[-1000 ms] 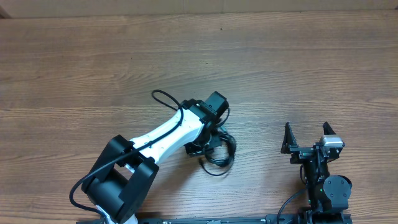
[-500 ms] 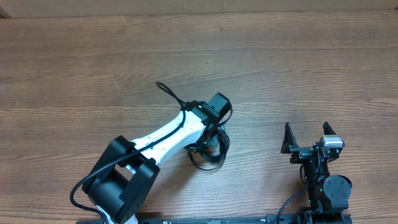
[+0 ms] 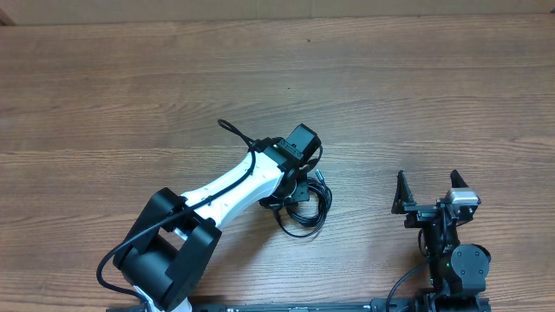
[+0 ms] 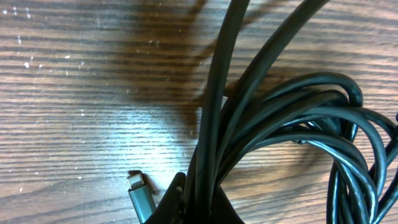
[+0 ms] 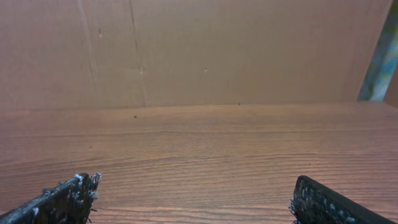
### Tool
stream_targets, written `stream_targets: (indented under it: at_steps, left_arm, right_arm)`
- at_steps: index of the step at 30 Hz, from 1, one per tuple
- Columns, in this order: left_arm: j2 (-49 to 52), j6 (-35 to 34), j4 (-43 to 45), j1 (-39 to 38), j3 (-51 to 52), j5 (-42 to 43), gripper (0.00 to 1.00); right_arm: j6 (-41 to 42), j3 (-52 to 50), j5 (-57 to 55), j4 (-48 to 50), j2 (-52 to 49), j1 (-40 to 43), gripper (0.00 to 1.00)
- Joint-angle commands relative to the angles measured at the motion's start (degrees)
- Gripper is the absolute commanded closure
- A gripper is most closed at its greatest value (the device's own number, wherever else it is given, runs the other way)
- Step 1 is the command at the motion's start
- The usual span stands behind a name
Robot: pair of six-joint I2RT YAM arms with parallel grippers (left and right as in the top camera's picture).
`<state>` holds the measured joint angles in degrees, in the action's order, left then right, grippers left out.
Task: Untangle cables
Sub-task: 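Bring the held bundle back to center and hold it above the table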
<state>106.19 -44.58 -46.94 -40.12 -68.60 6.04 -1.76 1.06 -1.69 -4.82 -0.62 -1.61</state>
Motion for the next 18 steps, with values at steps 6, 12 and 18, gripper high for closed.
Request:
stream_targets:
  at_steps: [6,12,18]
  left_arm:
    - [-1.5,1.3,-1.0,-0.1,-0.7,0.8,0.96]
    - [-1.5,1.4,-0.9,0.0,-0.7,0.8,0.96]
    - [-1.5,1.4,0.1,0.1,-0.7,0.8,0.96]
  right_arm:
    - [-0.2,-0.6,0.3,0.2,0.4,-0.2,0.0]
    - [-0.2,-0.6,0.3,0.2,0.4,-0.2,0.0]
    - [-0.2,-0.6,0.3,0.1,0.4,-0.2,0.0]
